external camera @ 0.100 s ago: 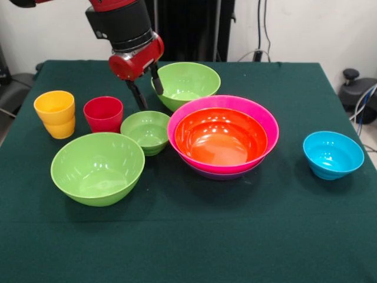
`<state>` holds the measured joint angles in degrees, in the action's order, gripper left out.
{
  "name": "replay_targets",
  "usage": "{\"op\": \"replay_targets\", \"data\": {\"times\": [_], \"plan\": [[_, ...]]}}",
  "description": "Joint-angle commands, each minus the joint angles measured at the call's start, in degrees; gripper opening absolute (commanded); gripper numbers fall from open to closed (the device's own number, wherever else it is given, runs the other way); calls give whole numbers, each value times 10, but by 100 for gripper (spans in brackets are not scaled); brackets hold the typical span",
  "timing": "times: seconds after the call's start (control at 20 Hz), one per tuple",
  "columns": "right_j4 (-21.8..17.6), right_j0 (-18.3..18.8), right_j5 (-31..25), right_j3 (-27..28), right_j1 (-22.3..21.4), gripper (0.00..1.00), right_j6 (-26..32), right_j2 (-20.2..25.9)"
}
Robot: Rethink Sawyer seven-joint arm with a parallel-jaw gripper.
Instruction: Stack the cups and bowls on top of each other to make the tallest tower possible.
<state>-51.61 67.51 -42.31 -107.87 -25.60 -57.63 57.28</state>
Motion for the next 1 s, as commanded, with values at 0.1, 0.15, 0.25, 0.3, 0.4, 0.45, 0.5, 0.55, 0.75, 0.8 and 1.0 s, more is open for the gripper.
{"op": "replay_targets", "data": {"times": [0.1,0.15,0.25,0.3,0.4,0.45,0.5,0.55,0.75,0.8,1.0], "plan": [[-57,-20,-35,40,30,100,209,-29],[-58,-20,-34,40,30,100,207,-29],[-60,-21,-33,39,30,100,204,-30],[-62,-21,-31,40,32,100,204,-31],[-67,-21,-28,42,37,100,203,-33],[-69,-22,-27,43,39,100,202,-34],[-74,-24,-23,47,42,100,201,-38],[-78,-24,-20,48,45,100,201,-39],[-98,-22,-8,63,70,100,207,-48],[-102,-21,-5,70,78,100,210,-49],[-111,-13,-6,82,98,100,223,-53]]}}
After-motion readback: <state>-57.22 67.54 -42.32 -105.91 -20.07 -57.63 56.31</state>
